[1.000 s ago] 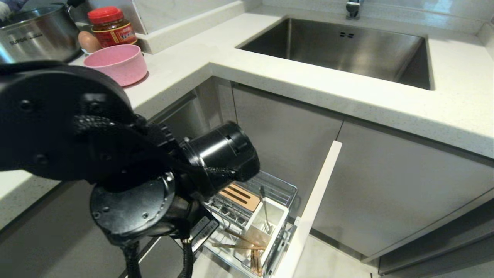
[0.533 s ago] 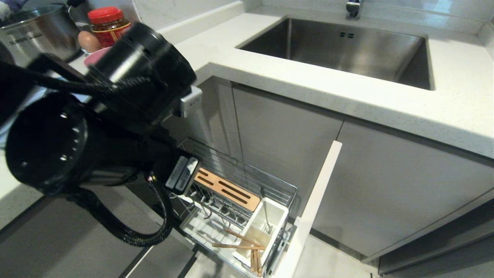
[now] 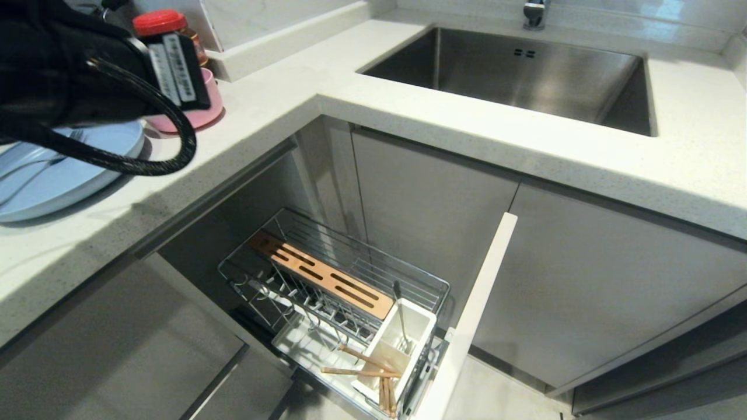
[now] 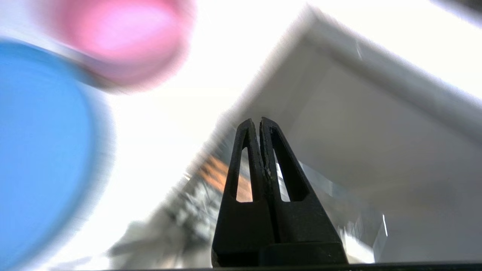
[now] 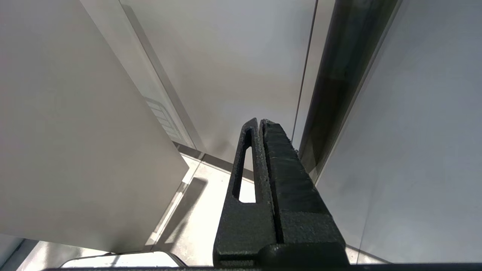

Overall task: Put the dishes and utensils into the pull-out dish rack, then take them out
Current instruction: Pick up the fork and place it in the cupboard

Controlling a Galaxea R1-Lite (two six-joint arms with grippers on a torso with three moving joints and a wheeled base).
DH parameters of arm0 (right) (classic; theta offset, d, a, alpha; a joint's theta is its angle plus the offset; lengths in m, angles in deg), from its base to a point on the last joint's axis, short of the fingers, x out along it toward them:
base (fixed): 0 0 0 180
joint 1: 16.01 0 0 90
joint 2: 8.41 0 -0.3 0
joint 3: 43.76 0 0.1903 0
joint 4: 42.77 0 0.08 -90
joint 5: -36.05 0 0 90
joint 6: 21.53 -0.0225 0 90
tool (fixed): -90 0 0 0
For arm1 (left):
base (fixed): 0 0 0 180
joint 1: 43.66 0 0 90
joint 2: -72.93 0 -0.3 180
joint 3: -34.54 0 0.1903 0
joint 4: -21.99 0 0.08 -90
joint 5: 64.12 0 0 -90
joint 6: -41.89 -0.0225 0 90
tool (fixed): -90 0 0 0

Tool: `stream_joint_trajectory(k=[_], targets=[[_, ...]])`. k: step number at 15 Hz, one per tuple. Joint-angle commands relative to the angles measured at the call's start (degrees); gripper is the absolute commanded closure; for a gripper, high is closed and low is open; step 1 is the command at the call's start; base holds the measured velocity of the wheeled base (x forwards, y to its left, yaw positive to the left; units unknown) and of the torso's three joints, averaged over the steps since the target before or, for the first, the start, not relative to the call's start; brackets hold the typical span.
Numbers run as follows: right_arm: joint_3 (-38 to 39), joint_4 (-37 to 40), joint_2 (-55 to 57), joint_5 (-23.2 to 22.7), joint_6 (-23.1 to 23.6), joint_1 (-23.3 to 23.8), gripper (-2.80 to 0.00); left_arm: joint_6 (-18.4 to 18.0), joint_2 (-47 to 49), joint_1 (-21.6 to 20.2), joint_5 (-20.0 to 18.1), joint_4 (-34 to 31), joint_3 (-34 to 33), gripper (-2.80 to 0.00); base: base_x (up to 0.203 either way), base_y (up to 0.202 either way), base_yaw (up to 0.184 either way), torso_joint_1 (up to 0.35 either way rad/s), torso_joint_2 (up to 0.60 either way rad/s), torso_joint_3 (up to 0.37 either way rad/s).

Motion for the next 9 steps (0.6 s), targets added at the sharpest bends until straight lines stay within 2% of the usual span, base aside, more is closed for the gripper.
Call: stream_joint_trajectory(k=[1,6,9], targets=[[0.0,0.0,-0.2,0.0,0.0,0.0,0.00,-1.1,-5.2,-8.1,-0.4,2.4,0.8,0.00,0.000,0.000,0.000,0.000,0.00,0.000],[0.0,0.0,-0.2,0.0,0.0,0.0,0.00,-6.3,-11.7,-27.1,-6.3,2.6,0.7,0.00,0.000,0.000,0.000,0.000,0.00,0.000],[0.0,0.0,-0.2,0.0,0.0,0.0,0.00,-9.5,-15.2,-38.7,-11.4,-0.1,-0.5,0.00,0.000,0.000,0.000,0.000,0.00,0.000]])
